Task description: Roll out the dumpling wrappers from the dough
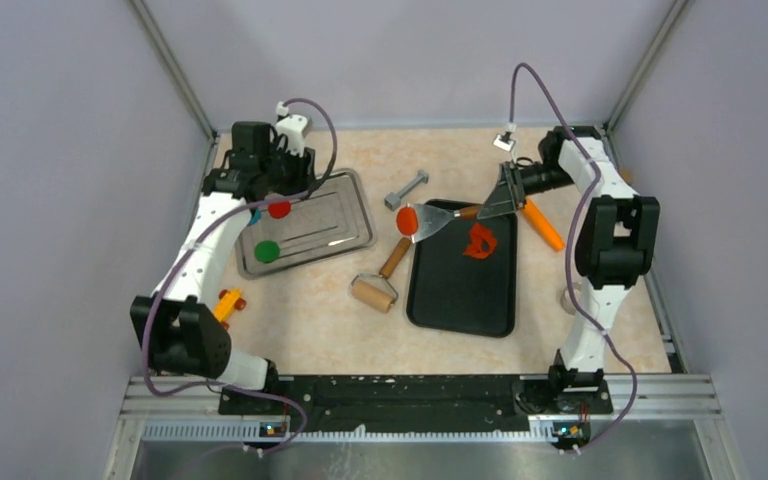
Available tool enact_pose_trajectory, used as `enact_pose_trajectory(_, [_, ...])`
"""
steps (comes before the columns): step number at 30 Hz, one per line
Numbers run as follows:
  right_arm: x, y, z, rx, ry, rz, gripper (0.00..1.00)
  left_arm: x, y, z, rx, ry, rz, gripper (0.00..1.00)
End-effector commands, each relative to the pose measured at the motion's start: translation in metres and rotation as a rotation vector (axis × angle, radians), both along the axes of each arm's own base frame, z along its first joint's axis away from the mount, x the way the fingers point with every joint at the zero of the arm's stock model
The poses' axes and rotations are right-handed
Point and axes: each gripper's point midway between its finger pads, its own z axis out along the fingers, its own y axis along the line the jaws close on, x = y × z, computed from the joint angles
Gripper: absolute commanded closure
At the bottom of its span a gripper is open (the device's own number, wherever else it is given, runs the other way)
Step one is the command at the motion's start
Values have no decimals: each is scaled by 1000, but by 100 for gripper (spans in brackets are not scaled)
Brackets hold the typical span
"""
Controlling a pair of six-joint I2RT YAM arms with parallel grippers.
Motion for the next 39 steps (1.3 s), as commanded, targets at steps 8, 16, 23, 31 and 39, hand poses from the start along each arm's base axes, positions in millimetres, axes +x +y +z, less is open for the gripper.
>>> enact_pose_trajectory(8, [18,95,34,101,10,130,100,-57,57,17,144,-32,87,52])
enact_pose_trajectory(16, [30,170,60,208,128,179,100,-83,58,41,111,-78,98,51])
enact_pose_trajectory(23, [66,228,61,261,146,163,100,-97,66,51,121,-104,122,51])
enact_pose_trajectory(31, [34,290,29,258,163,261,100,-103,73,58,106,-119,160,50])
enact_pose_trajectory(39, [48,277,42,251,99,214,100,-106,74,53,57,-111,185,50])
